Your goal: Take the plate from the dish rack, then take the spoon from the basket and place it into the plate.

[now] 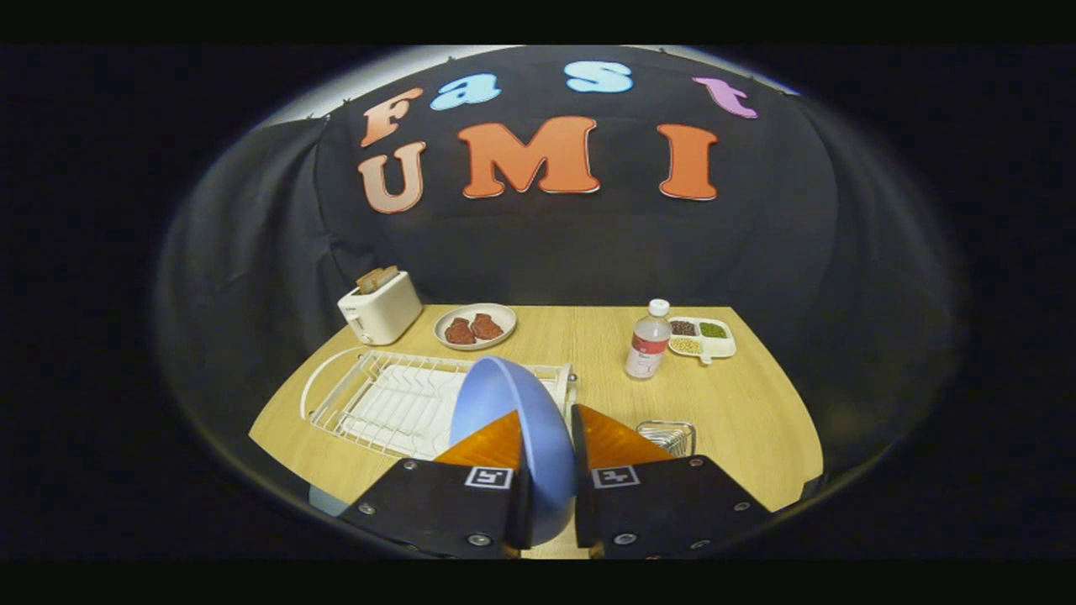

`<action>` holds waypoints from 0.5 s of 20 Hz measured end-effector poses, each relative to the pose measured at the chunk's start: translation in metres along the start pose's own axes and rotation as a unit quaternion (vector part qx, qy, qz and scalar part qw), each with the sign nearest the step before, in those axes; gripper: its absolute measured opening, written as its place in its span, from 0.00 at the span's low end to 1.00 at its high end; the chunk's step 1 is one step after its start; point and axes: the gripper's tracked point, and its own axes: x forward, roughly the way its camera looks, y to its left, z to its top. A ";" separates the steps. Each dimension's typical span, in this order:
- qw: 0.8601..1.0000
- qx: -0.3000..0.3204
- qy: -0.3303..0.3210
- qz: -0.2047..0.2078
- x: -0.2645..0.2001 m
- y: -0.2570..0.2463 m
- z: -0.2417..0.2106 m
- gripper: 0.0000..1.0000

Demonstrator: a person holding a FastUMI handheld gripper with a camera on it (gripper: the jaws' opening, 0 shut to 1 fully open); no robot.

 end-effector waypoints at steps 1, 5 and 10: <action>1.000 0.010 0.003 0.008 -0.004 -0.001 -0.012 0.20; 0.997 0.057 0.024 0.038 -0.014 -0.004 -0.058 0.20; 0.994 0.080 0.053 0.050 -0.018 -0.009 -0.117 0.20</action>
